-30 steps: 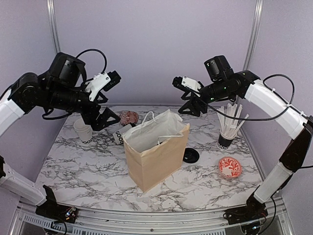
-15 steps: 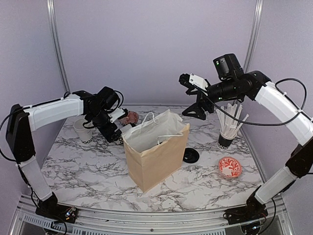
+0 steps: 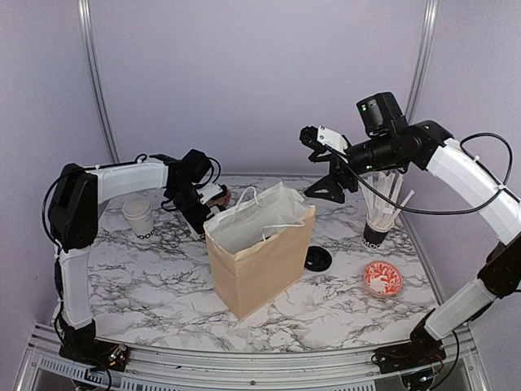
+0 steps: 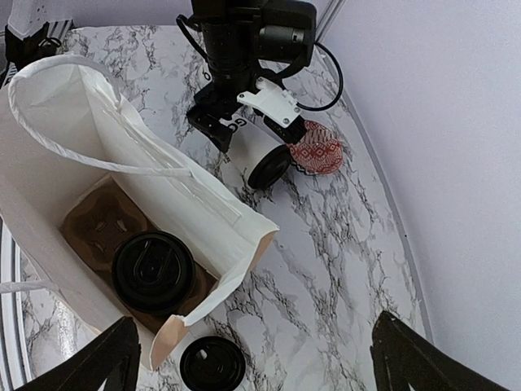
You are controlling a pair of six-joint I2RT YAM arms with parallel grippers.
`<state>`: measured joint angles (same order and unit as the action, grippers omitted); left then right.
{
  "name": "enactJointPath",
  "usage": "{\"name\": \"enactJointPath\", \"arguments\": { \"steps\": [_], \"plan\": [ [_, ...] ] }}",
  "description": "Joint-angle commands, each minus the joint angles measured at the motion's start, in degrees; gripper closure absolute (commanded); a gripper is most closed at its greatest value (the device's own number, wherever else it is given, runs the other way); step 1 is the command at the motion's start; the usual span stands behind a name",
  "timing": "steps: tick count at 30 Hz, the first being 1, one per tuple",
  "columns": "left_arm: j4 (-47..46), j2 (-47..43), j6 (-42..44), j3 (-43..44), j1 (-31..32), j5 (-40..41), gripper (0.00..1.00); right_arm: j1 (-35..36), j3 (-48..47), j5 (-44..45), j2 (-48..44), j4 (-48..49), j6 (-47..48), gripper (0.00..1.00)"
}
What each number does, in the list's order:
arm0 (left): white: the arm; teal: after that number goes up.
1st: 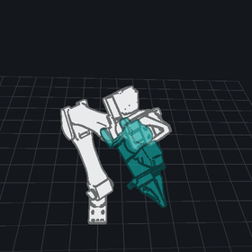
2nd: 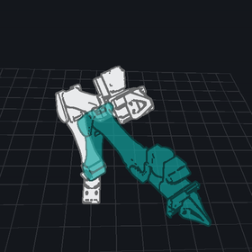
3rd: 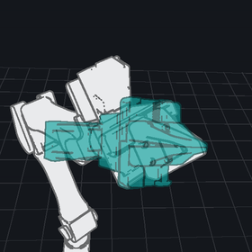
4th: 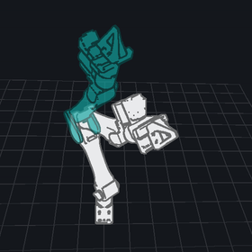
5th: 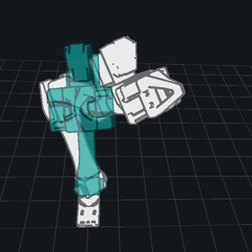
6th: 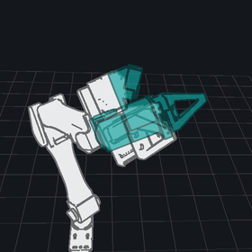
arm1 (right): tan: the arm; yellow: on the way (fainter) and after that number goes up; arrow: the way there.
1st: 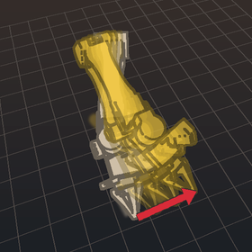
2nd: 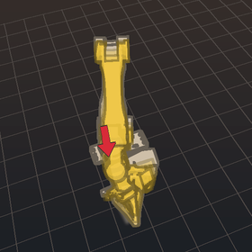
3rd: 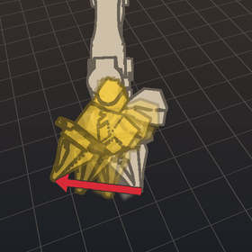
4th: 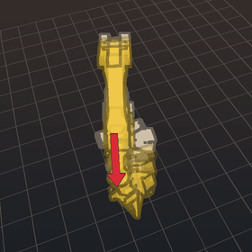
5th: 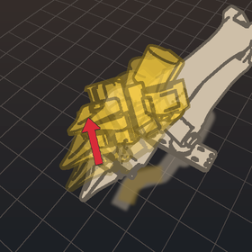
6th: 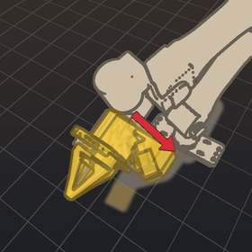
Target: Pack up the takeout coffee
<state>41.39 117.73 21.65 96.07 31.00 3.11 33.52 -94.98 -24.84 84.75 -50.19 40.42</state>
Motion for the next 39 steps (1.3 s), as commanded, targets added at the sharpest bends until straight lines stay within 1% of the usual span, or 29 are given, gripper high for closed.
{"name": "enactJointPath", "arguments": {
  "steps": [1, 8, 11, 18, 23, 28, 34, 37, 39],
  "plan": [
    [-0.06, 2.96, -0.47, 2.54, -0.33, 2.13, 0.03, -0.51, -0.24, -1.41, 0.19, 0.10, 0.09, 0.04],
    [-0.02, 5.62, -1.50, 2.19, -0.33, 2.21, 0.07, -0.47, -1.84, -2.27, 1.69, -0.69, 0.09, 0.06],
    [0.09, 5.19, -1.57, 1.74, -0.33, 1.82, 0.12, -0.48, -1.86, -2.30, 1.73, -0.62, 0.09, 0.07],
    [1.04, 2.60, -2.19, -0.52, -0.33, -1.28, 0.28, -0.47, -1.79, -3.04, 1.73, -0.52, 0.10, 0.09],
    [2.75, 1.37, -4.06, -1.29, -0.33, -1.30, 0.33, -0.42, -2.25, -3.55, 1.75, -0.81, -0.06, 0.09],
    [2.88, -6.62, -6.25, -5.53, -0.40, -0.35, 0.32, -0.46, -3.04, -3.80, 0.97, -0.92, 0.09, 0.09],
    [1.78, -21.95, -9.15, -7.80, -0.75, -2.83, 0.31, -0.47, -5.03, -3.57, 0.51, -0.14, -0.74, 0.09],
    [-1.22, -29.45, -9.67, -7.43, -0.77, -8.43, 0.31, -0.47, -6.92, -4.68, 0.74, 0.48, -1.85, 0.09],
    [-6.10, -34.63, -9.78, -8.77, -0.77, -13.03, 0.31, -0.47, -8.59, -6.82, 1.32, 1.38, -3.17, 0.09]
  ]
}}
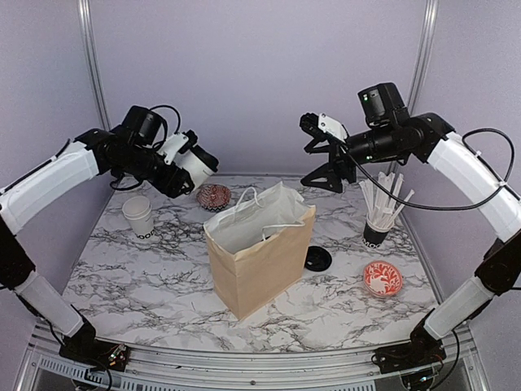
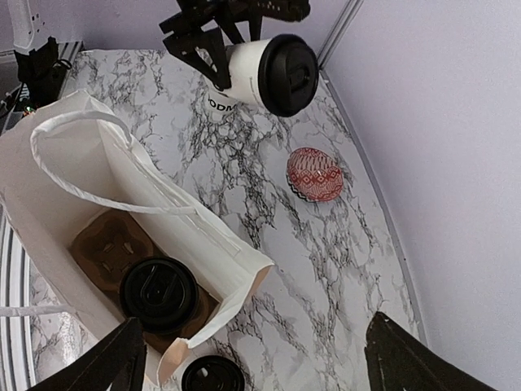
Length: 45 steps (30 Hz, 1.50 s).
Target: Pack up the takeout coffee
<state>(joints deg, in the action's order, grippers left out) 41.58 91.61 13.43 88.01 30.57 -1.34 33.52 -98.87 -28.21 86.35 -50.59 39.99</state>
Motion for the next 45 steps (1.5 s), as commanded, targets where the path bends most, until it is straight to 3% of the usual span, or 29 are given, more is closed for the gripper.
{"name": "enactJointPath", "arguments": {
  "steps": [1, 6, 11, 15, 27, 45],
  "plan": [
    [-9.32, -11.21, -1.54, -2.01, -0.29, -11.69, 0.31, -0.47, -5.85, -5.16, 0.23, 2.02, -3.32, 0.09],
    [-23.91, -20.47, -3.75, -9.86, -0.17, -24.24, 0.27, -0.49, -14.81, -16.24, 6.28, 2.25, -9.17, 0.08],
    [-25.56, -21.94, -5.34, -10.39, 1.02, -28.92, 0.27, 0.15, -21.04, -26.16, 11.97, 5.55, -16.13, 0.02],
    [-25.25, -22.13, -6.66, -10.27, 2.82, -31.58, 0.26, 2.50, -25.22, -28.06, 15.56, 6.29, -18.09, 0.01],
    [-15.15, -19.00, -2.98, -6.29, 11.49, -27.03, 0.26, 8.55, -28.99, -25.53, 17.16, 6.84, -18.30, 0.01],
    [-14.27, -17.32, -2.36, -4.43, 13.82, -25.69, 0.27, 10.42, -27.71, -29.48, 18.28, 4.45, -16.34, 0.06]
  ]
}}
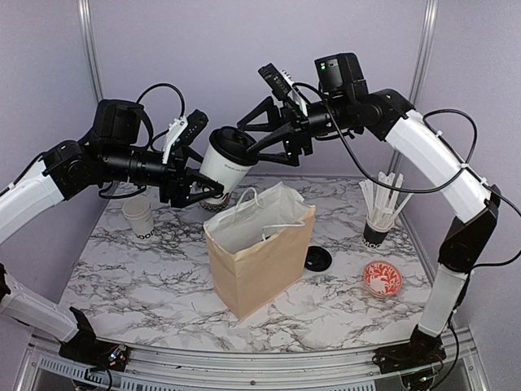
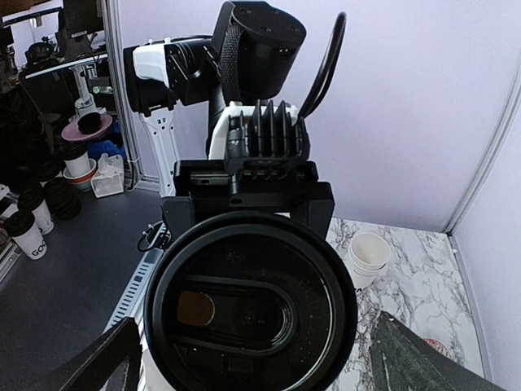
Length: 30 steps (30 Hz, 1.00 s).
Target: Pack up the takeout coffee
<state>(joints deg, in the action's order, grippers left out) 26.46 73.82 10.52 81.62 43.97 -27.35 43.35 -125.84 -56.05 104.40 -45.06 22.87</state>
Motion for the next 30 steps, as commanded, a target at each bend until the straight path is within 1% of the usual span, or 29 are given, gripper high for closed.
{"name": "enactJointPath", "arguments": {
  "steps": [1, 9, 11, 14, 16, 18, 26, 28, 30],
  "plan": [
    [0.91, 0.53, 0.53, 2.02, 0.51, 0.38, 0.27, 0.51, -0.72, -1.83, 0.27, -1.08, 0.77, 0.07],
    [1.44, 1.16, 0.73, 2.44, 0.86, 1.53, 0.27, 0.64, -0.18, -2.88, 0.72, -1.17, 0.90, 0.20],
    [1.46, 1.31, 0.63, 2.64, 1.10, 1.70, 0.27, 0.64, 0.04, -2.49, 0.72, -1.23, 0.94, 0.19],
    [1.40, 1.56, 0.55, 2.90, 1.41, 2.01, 0.27, 0.82, 0.15, -1.80, 0.78, -1.52, 1.03, 0.14],
    [1.40, 1.66, 0.46, 3.01, 1.49, 2.12, 0.27, 1.06, 0.20, -0.94, 0.89, -1.57, 1.08, 0.14],
    [1.41, 1.81, 0.44, 3.18, 1.53, 2.14, 0.27, 1.16, 0.18, -0.73, 1.05, -1.69, 1.25, 0.16],
    [1.40, 1.92, 0.38, 3.56, 1.77, 3.04, 0.26, 1.16, -0.25, -0.77, 1.48, -2.32, 2.09, 0.31],
    [1.47, 1.91, 0.09, 3.27, 1.88, 4.07, 0.24, 1.16, -0.64, -0.69, 1.29, -2.72, 2.45, 0.32],
    [1.41, 1.58, 0.02, 2.71, 1.87, 5.60, 0.18, 1.15, -1.23, -0.43, 0.87, -3.15, 3.09, 0.32]
  ]
}}
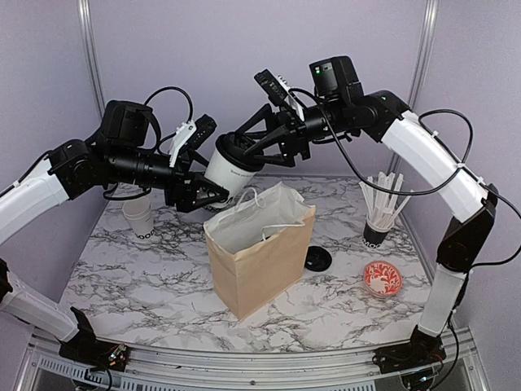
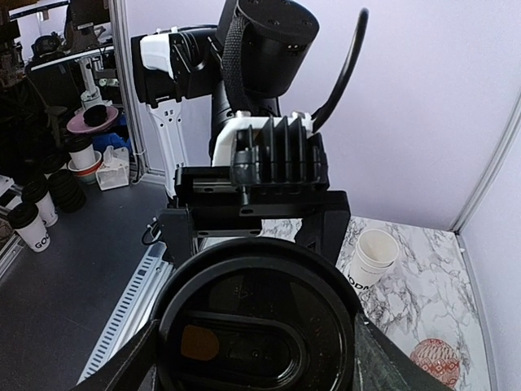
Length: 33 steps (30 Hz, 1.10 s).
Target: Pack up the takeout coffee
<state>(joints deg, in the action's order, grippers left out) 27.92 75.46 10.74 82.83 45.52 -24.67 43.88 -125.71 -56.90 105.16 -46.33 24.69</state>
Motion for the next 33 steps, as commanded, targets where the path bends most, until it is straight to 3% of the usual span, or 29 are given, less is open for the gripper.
{"name": "enactJointPath", "arguments": {
  "steps": [1, 3, 14, 19, 27, 33],
  "plan": [
    [-0.04, -0.38, -0.15, 1.30, 0.36, 3.87, 0.15, 0.68, -1.71, 0.74, -0.32, -2.29, 1.85, 0.32],
    [0.56, -1.54, 0.18, 0.58, 0.53, 5.75, 0.02, 0.56, -2.44, 2.16, -1.79, -2.89, 2.93, 0.32],
    [6.60, -4.89, -1.64, 4.36, 0.62, 18.55, 0.01, -0.76, 1.51, 3.15, -17.31, -7.20, 9.09, 0.32],
    [8.86, -2.08, -3.96, 9.87, 1.47, 20.99, 0.01, -2.28, 10.82, 3.00, -27.23, -11.78, 14.64, 0.33],
    [9.72, 1.90, -4.53, 13.93, 1.77, 33.18, 0.01, -3.74, 27.74, -4.17, -41.19, -20.38, 24.00, 0.33],
    [10.58, 3.23, -6.31, 13.50, 1.78, 41.63, 0.01, 1.06, 42.13, -4.94, -44.76, -19.47, 24.77, 0.33]
  ]
}}
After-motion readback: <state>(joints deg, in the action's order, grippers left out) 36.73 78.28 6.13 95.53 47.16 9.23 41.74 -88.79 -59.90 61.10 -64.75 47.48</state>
